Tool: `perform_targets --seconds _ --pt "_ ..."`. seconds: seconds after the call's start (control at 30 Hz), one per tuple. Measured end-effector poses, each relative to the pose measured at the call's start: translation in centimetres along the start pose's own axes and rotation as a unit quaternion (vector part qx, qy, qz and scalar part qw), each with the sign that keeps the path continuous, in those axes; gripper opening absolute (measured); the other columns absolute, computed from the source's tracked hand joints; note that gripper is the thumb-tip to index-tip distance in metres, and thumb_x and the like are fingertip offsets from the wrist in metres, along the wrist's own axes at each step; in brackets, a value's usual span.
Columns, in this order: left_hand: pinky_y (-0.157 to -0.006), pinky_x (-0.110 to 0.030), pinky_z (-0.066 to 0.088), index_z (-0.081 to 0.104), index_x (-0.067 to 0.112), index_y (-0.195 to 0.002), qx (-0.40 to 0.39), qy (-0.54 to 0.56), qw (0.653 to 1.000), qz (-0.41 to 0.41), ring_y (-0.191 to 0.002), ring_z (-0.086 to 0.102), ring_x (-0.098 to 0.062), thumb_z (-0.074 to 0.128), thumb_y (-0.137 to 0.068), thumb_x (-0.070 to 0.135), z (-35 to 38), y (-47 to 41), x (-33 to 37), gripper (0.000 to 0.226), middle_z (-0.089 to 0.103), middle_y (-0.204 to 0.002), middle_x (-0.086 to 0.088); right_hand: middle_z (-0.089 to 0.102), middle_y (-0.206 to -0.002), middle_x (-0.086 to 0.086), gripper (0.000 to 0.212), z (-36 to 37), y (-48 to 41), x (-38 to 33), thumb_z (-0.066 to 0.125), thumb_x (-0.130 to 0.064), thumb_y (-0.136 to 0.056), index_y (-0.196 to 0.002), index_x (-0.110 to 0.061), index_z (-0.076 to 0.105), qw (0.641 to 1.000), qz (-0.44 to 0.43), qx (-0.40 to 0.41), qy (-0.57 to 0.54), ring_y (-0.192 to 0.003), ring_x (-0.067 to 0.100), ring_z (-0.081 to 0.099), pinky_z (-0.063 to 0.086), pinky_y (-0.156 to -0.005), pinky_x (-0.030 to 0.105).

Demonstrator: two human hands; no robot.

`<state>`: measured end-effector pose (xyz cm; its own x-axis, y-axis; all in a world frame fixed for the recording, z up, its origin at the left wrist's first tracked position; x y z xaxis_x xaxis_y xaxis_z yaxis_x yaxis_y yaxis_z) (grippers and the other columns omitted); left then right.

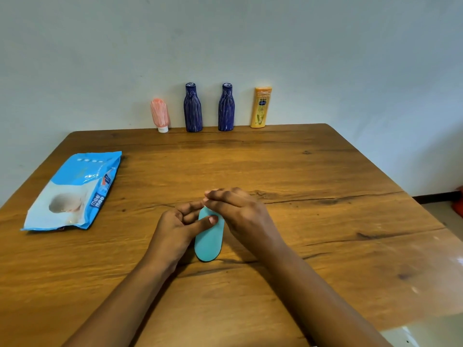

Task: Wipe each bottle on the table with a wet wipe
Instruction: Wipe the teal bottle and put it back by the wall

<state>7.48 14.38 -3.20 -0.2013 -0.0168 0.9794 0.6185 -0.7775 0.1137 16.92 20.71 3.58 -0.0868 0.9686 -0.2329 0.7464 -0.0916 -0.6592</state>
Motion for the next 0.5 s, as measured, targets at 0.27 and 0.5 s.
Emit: perform_targets --seconds 0.27,0.5 --pt "-0.067 -0.014 0.053 0.068 0.024 -0.103 0.053 -0.104 0.989 0.095 -0.085 0.068 -0.003 0.079 -0.066 0.004 -0.2 0.2 1.4 0.043 0.073 -0.095 0.013 0.066 -0.113 0.010 0.024 -3.2 2.4 2.8 0.058 -0.008 -0.087 -0.109 -0.003 0.068 0.994 0.071 0.079 -0.017 -0.101 0.018 0.061 0.050 -0.087 0.031" --pt "-0.076 -0.006 0.045 0.068 0.024 -0.109 0.068 -0.234 0.957 0.156 -0.098 0.060 0.002 0.083 -0.066 0.012 -0.2 0.6 1.7 0.047 0.069 -0.104 0.015 0.064 -0.116 0.013 0.029 -0.4 2.3 1.3 0.055 -0.014 -0.089 -0.114 -0.003 0.065 0.999 0.024 -0.013 0.019 -0.104 0.023 0.059 0.052 -0.084 0.034"
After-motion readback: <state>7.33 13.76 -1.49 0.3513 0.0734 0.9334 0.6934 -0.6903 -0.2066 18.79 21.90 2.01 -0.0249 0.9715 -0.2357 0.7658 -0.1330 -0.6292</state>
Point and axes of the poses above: each hand's wrist, its own y-axis away from the middle knuckle, its own z-axis out of the palm, x = y × z, the point moved 8 cm from there along -y, towards the middle knuckle
